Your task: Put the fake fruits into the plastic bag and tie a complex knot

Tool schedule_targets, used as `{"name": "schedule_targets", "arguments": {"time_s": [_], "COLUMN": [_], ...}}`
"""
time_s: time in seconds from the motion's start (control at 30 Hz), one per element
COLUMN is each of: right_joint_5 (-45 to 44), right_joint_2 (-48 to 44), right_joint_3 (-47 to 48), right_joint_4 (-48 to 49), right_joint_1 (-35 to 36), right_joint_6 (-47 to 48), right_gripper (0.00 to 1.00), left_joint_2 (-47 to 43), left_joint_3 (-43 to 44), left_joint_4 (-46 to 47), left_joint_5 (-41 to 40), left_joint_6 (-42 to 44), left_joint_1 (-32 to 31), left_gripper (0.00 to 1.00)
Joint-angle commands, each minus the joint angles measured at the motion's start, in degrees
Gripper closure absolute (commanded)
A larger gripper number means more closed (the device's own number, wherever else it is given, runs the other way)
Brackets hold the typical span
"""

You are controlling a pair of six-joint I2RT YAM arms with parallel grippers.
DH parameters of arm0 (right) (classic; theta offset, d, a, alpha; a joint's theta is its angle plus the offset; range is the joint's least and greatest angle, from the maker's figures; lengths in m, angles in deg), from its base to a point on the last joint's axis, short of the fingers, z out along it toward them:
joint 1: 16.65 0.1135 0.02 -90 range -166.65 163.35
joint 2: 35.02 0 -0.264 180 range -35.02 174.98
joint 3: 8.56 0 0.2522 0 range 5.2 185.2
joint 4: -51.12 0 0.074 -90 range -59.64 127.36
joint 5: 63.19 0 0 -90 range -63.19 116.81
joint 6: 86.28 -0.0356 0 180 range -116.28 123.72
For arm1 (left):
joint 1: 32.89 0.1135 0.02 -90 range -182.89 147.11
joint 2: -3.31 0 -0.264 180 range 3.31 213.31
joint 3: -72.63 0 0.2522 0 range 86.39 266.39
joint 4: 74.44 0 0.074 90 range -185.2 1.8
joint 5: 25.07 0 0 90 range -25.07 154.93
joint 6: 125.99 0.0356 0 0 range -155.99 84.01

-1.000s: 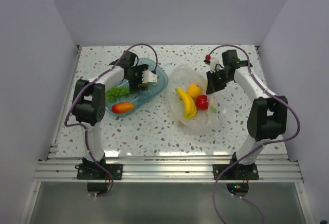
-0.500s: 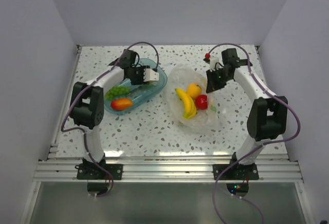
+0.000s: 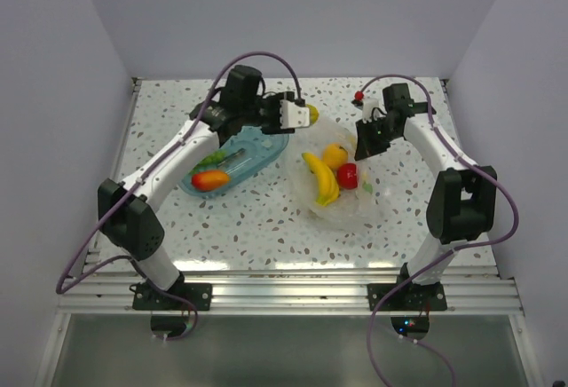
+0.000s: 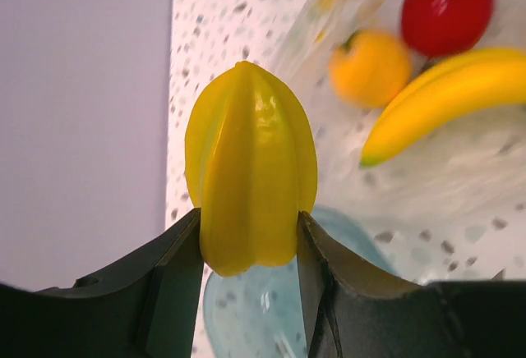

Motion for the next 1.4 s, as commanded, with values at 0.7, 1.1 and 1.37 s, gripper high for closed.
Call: {"name": "schedule_targets", "arguments": {"time_s": [0.7,1.1,1.37], "right_joint_5": [1.0,2.0,3.0], "right_joint_2": [-5.7,-4.8,-4.8], "right_joint_3": [2.4,1.4,0.1], "right_joint_4": [-1.0,-1.2,-0.4], "right_joint_1": [0.2,0.2,0.2], "right_joint_6": [-0.8,-0.2,-0.5], "right_gripper": [1.0,1.0,1.0], "left_joint_2": [14.1,-1.9,-9.3], "left_joint_3": [-9.8,-9.5,-8.6], "left_joint_4": [2.2,0.7,-12.6], "left_joint_5": [7.7,5.8,8.7], "left_joint_6": [-33.6,-34.9,-29.6], "left_joint_1": [-22.0,-21.5,-1.9], "left_gripper": [0.58,0.0,0.04]}}
